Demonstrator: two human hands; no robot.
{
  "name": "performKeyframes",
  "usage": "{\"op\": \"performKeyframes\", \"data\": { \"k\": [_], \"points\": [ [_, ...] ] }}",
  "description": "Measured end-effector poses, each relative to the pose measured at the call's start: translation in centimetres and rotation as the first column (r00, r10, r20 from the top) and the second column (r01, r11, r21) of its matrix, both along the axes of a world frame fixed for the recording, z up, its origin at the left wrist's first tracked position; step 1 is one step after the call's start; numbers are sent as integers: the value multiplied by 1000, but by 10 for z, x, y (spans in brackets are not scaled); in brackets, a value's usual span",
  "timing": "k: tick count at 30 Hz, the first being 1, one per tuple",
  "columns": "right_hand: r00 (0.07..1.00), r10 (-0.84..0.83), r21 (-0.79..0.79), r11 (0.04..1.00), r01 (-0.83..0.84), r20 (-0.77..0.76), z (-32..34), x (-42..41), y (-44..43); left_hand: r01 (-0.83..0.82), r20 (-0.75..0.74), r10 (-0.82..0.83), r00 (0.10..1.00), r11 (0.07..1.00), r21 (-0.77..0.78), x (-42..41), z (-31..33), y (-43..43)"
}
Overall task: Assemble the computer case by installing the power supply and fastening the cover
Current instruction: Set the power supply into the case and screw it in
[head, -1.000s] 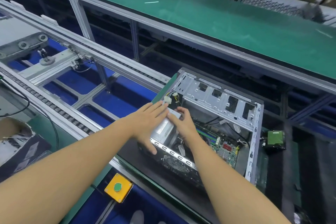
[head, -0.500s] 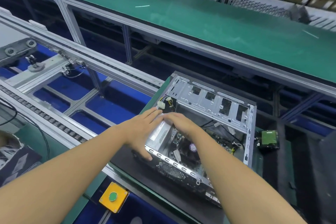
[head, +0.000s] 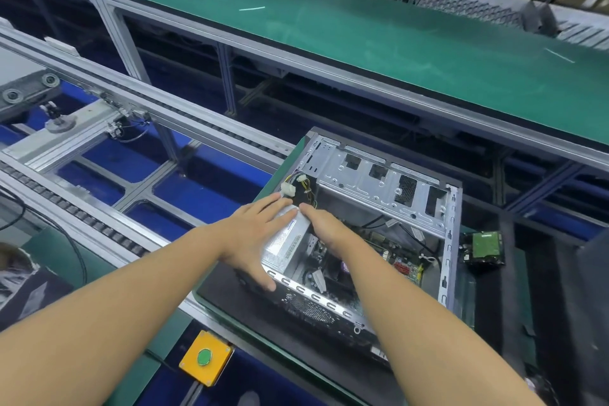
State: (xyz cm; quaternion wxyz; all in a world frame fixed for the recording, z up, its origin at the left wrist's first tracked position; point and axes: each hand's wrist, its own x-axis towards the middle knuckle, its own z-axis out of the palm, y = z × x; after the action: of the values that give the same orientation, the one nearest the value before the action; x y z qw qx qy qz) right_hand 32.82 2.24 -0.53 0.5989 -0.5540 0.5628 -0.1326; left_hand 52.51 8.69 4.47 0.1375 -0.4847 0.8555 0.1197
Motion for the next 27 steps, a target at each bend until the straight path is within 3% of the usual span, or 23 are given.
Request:
{"op": "performKeyframes", "data": {
  "k": [5,9,16,20,27],
  "points": [
    [997,-67,-179,982,58,-48,8,0,18,8,7,-8,1000,999,-34,1,-5,-3],
    [998,-46,-202,979,36,-45,11,-8,43,80,118,-69,991,992,-95,-1,-3,-9],
    [997,-8,-151,989,-3,-71,26,-22,86,144,168,-148,975,989,37,-24,8,-16],
    [932,25,-249,961,-122,-360,35,-11,104,193,157,-186,970,981,-35,-23,6,-15],
    [765,-185,-373,925,-77,-617,39,-2,144,221,44,-218,975,971,-91,-18,-8,-17]
  ]
}}
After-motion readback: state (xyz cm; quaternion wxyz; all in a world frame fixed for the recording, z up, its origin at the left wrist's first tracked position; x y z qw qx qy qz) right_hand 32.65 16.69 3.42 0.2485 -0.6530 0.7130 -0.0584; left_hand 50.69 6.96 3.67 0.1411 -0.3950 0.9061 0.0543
